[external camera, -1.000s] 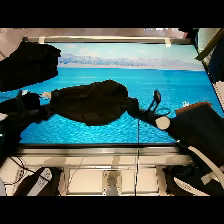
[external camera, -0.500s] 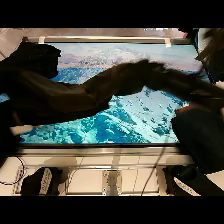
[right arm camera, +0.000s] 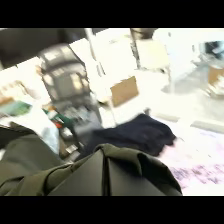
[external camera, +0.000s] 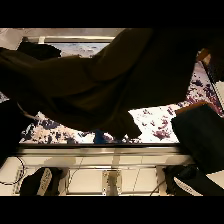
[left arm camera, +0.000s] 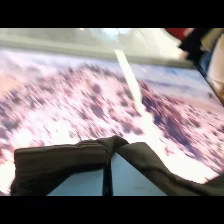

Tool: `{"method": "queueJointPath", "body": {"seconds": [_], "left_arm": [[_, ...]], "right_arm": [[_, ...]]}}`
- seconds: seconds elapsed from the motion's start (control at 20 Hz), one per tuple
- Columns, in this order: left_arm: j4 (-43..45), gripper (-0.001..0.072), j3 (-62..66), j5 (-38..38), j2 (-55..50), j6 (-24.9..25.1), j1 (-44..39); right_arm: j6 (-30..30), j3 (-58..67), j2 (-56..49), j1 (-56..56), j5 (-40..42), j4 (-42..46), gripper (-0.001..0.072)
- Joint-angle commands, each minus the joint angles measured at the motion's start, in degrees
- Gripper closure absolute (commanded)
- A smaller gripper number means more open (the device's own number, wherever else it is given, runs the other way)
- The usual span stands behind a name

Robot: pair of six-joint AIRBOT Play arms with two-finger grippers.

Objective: Fold the clothes and pants, and hang the long-sleeved shirts on hangers.

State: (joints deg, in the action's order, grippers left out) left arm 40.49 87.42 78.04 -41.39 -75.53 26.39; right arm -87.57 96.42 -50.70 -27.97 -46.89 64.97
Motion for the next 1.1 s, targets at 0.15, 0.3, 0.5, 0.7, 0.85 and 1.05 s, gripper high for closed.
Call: {"method": "queueJointPath", "body": {"seconds": [0.15, 0.3, 0.5, 0.7, 0.85, 1.05], "left_arm": [[10.10, 0.0655, -5.99, 0.26, -13.49, -1.62, -10.97], [15.04, 0.0654, -6.36, -7.15, -26.03, -1.62, -16.11], [14.86, 0.0654, -6.29, -25.99, -42.05, -0.98, -18.56], [14.84, 0.0654, -6.27, -41.90, -47.56, -0.94, -18.43], [14.88, 0.0654, -6.27, -43.12, -47.36, 2.47, -18.23], [21.20, 0.0654, -6.27, -34.67, -47.30, 4.20, -16.70]], "right_arm": [[-0.39, 1.88, -18.14, 8.94, -2.27, 1.44, 0.0715], [-0.24, 1.88, -27.26, 10.97, -2.64, 0.20, 0.0715], [0.26, 1.88, -37.27, 10.97, 0.90, 0.87, 0.0714], [0.28, 1.88, -43.47, 10.97, 5.79, 2.45, 0.0714], [3.30, 1.88, -44.89, 10.75, 0.04, 2.86, 0.0713], [6.58, 1.68, -43.54, 6.40, -20.22, 4.52, 0.0713]]}}
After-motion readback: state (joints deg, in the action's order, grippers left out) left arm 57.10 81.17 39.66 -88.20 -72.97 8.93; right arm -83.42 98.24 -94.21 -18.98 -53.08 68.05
